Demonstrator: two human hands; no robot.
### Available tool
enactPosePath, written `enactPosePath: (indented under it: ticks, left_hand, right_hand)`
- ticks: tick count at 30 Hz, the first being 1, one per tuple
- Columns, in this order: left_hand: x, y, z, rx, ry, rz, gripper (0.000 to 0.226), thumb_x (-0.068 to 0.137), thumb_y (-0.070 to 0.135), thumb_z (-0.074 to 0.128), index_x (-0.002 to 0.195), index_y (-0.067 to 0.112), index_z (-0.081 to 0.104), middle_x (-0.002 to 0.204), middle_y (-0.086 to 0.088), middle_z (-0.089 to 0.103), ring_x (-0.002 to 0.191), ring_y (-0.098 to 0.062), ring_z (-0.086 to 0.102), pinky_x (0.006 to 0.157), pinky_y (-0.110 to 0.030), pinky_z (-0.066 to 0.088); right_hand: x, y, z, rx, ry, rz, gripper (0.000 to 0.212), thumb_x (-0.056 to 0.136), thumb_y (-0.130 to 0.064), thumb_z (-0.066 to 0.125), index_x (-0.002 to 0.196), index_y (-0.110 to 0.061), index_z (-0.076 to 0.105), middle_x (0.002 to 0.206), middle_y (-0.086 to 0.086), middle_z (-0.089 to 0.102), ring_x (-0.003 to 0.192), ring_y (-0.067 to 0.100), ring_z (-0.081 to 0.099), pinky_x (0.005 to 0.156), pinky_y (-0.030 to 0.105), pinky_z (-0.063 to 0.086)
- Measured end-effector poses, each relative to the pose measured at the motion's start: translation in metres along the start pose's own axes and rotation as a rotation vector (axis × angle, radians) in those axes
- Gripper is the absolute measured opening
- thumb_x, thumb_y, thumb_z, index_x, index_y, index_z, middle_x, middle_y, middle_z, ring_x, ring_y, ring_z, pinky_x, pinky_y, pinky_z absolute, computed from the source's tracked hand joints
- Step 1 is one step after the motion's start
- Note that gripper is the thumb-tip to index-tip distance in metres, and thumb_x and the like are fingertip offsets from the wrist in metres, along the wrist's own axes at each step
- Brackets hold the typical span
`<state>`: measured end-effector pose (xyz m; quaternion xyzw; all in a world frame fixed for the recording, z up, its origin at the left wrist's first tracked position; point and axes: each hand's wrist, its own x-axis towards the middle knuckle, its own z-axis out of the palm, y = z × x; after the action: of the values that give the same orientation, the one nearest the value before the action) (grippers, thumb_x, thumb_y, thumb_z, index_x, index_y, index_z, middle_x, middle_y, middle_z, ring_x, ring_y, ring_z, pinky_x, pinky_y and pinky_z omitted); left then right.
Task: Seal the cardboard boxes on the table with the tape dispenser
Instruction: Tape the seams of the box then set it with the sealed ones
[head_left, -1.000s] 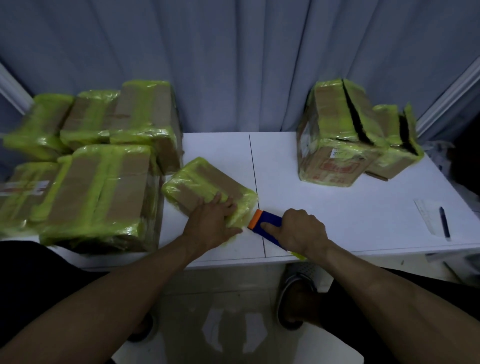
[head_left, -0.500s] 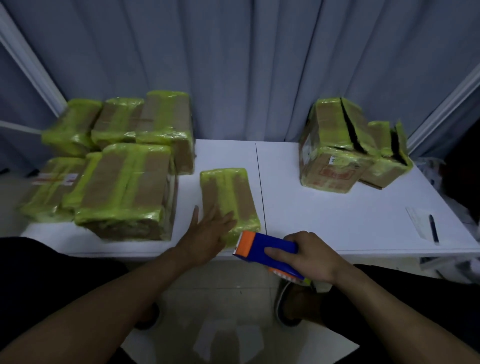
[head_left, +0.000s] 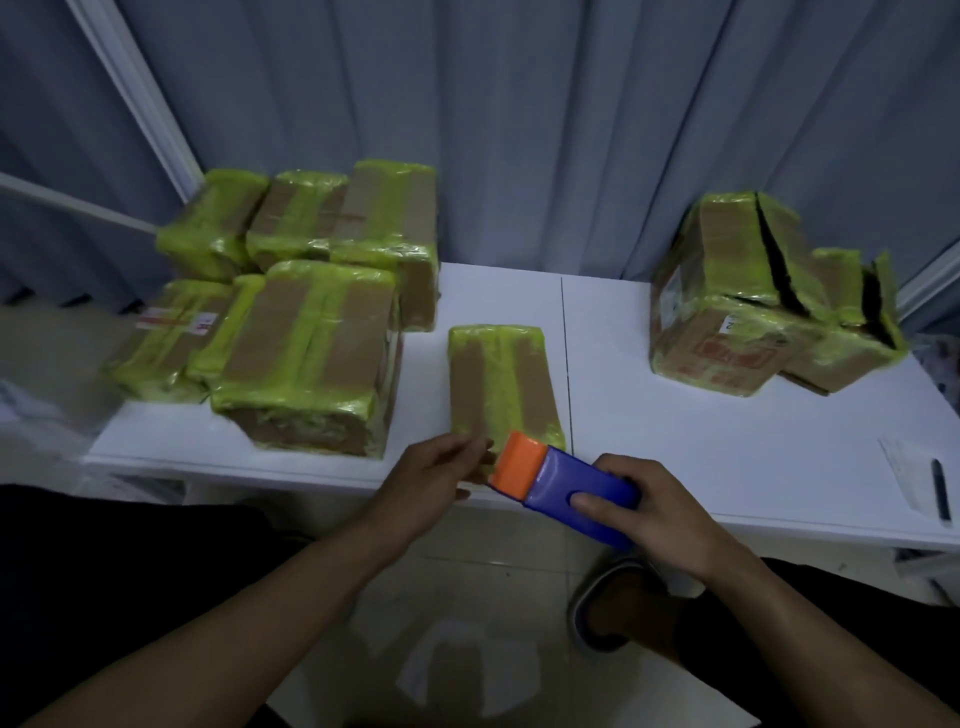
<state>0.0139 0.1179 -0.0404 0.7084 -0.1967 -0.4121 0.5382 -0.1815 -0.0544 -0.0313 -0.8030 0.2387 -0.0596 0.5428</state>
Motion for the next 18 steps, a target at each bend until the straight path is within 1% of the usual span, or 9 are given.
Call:
enactPosePath:
  ticks: [2, 4, 7, 10, 14, 16, 18]
  left_hand:
    - [-0.001, 0.006, -0.005, 0.000, 0.014, 0.030, 0.021, 0.100, 0.031, 0.056, 0.105, 0.020, 0.073, 0.094, 0.004, 0.076, 0.086, -0.009, 0.069, 0.077, -0.029, 0.051]
    - [-0.003, 0.008, -0.010, 0.004, -0.007, 0.036, 0.021, 0.099, 0.032, 0.057, 0.102, 0.020, 0.074, 0.091, 0.001, 0.075, 0.084, -0.012, 0.067, 0.079, -0.032, 0.051]
    - [-0.004, 0.014, -0.012, -0.008, -0.063, 0.040, 0.016, 0.097, 0.028, 0.061, 0.099, 0.019, 0.074, 0.089, 0.000, 0.074, 0.083, -0.013, 0.067, 0.081, -0.033, 0.052]
    - [-0.005, 0.018, -0.014, -0.028, -0.082, 0.065, 0.012, 0.095, 0.024, 0.064, 0.097, 0.020, 0.075, 0.088, -0.001, 0.074, 0.081, -0.012, 0.067, 0.081, -0.034, 0.053]
    - [-0.006, 0.021, -0.018, -0.031, -0.072, 0.060, 0.014, 0.096, 0.026, 0.063, 0.095, 0.020, 0.076, 0.089, -0.002, 0.075, 0.081, -0.013, 0.067, 0.081, -0.035, 0.053]
    - [-0.005, 0.022, -0.019, -0.056, -0.067, 0.042, 0.018, 0.097, 0.027, 0.061, 0.094, 0.018, 0.077, 0.090, -0.002, 0.075, 0.081, -0.014, 0.065, 0.082, -0.036, 0.052]
    - [-0.006, 0.023, -0.018, -0.105, -0.086, 0.000, 0.024, 0.100, 0.028, 0.056, 0.091, 0.020, 0.077, 0.089, -0.001, 0.074, 0.081, -0.015, 0.065, 0.082, -0.037, 0.050]
  right_hand:
    - [0.001, 0.000, 0.001, 0.007, -0.026, -0.024, 0.013, 0.087, -0.034, 0.077, 0.080, -0.026, 0.069, 0.078, 0.003, 0.069, 0.069, 0.015, 0.067, 0.064, 0.021, 0.049]
    - [0.002, 0.000, 0.003, 0.014, -0.034, -0.034, 0.016, 0.085, -0.035, 0.076, 0.088, -0.019, 0.071, 0.085, 0.003, 0.072, 0.075, 0.016, 0.070, 0.067, 0.021, 0.052]
    - [0.004, -0.002, 0.006, 0.050, -0.030, -0.031, 0.016, 0.086, -0.032, 0.075, 0.092, -0.017, 0.071, 0.088, 0.002, 0.073, 0.080, 0.018, 0.072, 0.069, 0.024, 0.054]
    - [0.005, 0.000, 0.007, 0.079, -0.031, -0.043, 0.015, 0.088, -0.027, 0.075, 0.095, -0.014, 0.071, 0.091, 0.005, 0.073, 0.084, 0.021, 0.072, 0.071, 0.025, 0.056]
    - [0.005, -0.003, 0.009, 0.102, -0.030, -0.054, 0.020, 0.087, -0.029, 0.074, 0.094, -0.012, 0.070, 0.090, 0.008, 0.072, 0.083, 0.024, 0.071, 0.070, 0.026, 0.056]
    - [0.007, -0.006, 0.010, 0.119, -0.029, -0.052, 0.017, 0.086, -0.030, 0.074, 0.092, -0.015, 0.070, 0.088, 0.006, 0.071, 0.081, 0.022, 0.071, 0.069, 0.025, 0.055]
    - [0.008, -0.007, 0.011, 0.138, -0.029, -0.054, 0.017, 0.086, -0.036, 0.076, 0.090, -0.020, 0.071, 0.086, 0.007, 0.070, 0.079, 0.022, 0.070, 0.069, 0.025, 0.054]
